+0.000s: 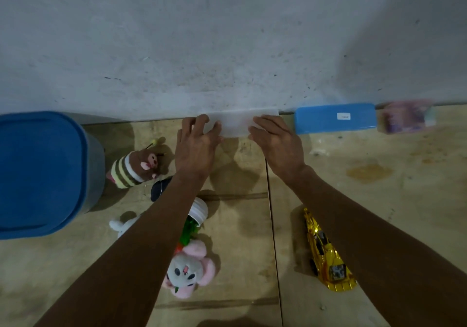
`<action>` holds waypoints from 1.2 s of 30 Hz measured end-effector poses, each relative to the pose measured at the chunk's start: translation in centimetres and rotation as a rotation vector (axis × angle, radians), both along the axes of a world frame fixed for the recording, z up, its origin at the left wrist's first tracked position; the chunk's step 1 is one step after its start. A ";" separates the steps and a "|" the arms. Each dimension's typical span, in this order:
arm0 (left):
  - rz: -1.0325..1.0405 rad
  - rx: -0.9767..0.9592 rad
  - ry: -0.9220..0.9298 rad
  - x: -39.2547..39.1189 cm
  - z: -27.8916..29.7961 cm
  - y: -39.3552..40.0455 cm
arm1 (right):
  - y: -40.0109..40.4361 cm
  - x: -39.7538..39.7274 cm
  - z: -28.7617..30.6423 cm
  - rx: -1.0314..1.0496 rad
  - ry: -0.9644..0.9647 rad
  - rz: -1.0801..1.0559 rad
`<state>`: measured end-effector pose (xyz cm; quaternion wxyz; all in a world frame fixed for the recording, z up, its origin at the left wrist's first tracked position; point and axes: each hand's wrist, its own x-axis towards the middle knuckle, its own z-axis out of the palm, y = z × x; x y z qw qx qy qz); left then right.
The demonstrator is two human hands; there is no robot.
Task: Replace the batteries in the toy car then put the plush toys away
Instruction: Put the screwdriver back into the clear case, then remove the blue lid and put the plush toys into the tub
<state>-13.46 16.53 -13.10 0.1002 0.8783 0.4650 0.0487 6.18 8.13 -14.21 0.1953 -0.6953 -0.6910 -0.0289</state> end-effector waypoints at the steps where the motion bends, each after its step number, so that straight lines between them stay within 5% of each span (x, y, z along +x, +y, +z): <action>1: -0.010 0.014 0.002 -0.1 -0.2 0.1 | 0.1 -0.1 -0.1 0.018 -0.002 -0.003; 6: -0.007 -0.026 0.111 0.1 0.5 0.1 | 0.5 -0.9 -0.2 -0.089 -0.015 -0.045; 13: 0.056 -0.235 0.231 0.6 4.1 -1.2 | 0.2 -2.5 4.3 -0.534 0.015 -0.145; 24: 0.217 -0.118 -0.196 -9.3 10.2 -13.3 | -10.1 -10.0 8.7 -0.292 0.614 -0.136; 36: 0.570 -0.122 -0.216 -23.5 11.7 -18.2 | -12.0 -23.3 12.0 -0.343 0.688 0.019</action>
